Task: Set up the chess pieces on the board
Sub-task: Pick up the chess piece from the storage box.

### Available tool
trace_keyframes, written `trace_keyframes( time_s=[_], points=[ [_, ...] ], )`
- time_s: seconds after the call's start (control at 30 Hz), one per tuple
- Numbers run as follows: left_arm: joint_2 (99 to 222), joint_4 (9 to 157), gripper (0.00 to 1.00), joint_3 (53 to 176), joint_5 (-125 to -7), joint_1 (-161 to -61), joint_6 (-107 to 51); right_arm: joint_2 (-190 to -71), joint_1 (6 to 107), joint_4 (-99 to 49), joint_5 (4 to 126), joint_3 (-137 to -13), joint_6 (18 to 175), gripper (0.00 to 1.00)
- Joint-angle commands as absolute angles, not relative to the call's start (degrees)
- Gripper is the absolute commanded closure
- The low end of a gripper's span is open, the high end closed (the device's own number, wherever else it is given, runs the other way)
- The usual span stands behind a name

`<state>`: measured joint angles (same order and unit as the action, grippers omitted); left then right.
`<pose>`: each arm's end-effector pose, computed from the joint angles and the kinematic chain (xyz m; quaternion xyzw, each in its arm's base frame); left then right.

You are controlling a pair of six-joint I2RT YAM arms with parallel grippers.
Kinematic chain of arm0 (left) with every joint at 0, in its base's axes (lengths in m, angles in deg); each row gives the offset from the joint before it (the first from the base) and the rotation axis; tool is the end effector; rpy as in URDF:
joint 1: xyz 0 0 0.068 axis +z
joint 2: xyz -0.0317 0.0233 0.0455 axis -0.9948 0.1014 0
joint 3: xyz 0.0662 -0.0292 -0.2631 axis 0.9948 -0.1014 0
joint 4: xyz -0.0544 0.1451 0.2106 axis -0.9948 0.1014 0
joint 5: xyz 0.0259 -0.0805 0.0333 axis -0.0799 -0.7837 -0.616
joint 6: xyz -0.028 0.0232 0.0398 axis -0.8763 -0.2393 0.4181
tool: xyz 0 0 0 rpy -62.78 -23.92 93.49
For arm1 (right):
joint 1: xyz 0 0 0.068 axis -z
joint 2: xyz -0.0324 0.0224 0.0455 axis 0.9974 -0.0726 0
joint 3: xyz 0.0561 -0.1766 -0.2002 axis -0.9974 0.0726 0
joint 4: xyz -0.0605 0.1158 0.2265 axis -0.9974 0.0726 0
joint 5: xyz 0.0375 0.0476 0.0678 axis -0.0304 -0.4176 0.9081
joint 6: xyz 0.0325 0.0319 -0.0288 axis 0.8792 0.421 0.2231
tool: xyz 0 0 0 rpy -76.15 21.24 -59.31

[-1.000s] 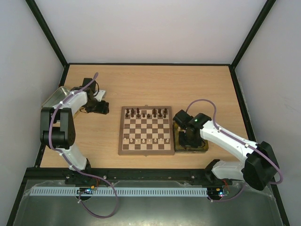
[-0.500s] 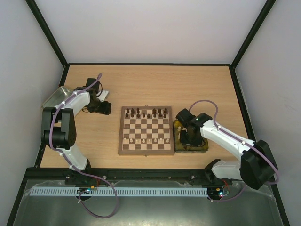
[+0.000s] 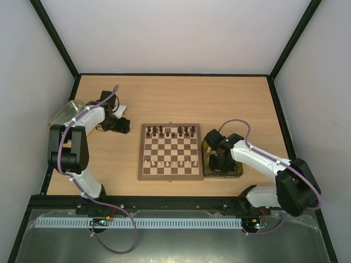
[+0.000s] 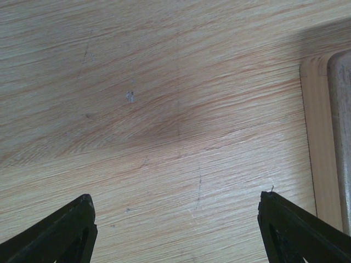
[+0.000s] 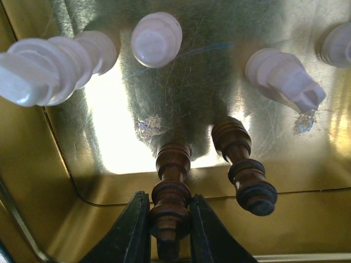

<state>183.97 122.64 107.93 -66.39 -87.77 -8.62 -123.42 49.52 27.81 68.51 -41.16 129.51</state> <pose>0.3336 -0.0262 0.1875 0.1079 0.9773 -0.0667 0.1699 0.1541 0.1214 0.1792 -0.0283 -0.9944 -0.0984 0.0255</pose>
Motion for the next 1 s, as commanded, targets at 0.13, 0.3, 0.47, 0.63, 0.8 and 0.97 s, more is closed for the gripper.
trace_keyframes(
  time_s=[0.13, 0.3, 0.47, 0.63, 0.8, 0.97],
  points=[
    [183.7, 122.4, 0.18, 108.0, -66.4, -88.0, -8.7, -124.9, 49.8, 29.0, 66.3, -43.4, 128.9, 0.9],
    [183.7, 122.1, 0.18, 107.7, -66.5, -88.0, -8.6, -124.7, 49.8, 31.5, 65.3, -46.0, 128.6, 0.91],
    [183.9, 122.1, 0.18, 107.9, -66.6, -88.0, -8.5, -124.3, 49.8, 35.6, 64.7, -49.8, 127.8, 0.91],
    [184.2, 122.1, 0.18, 107.8, -66.8, -88.0, -8.5, -124.3, 49.8, 40.3, 63.8, -54.8, 126.2, 0.91],
    [184.4, 122.3, 0.18, 108.1, -67.0, -88.0, -8.6, -127.9, 49.8, 45.5, 63.6, -66.6, 124.3, 0.91],
    [184.7, 122.5, 0.18, 108.4, -67.1, -88.0, -8.6, -137.7, 49.2, 47.7, 63.4, -81.7, 121.4, 0.91]
  ],
)
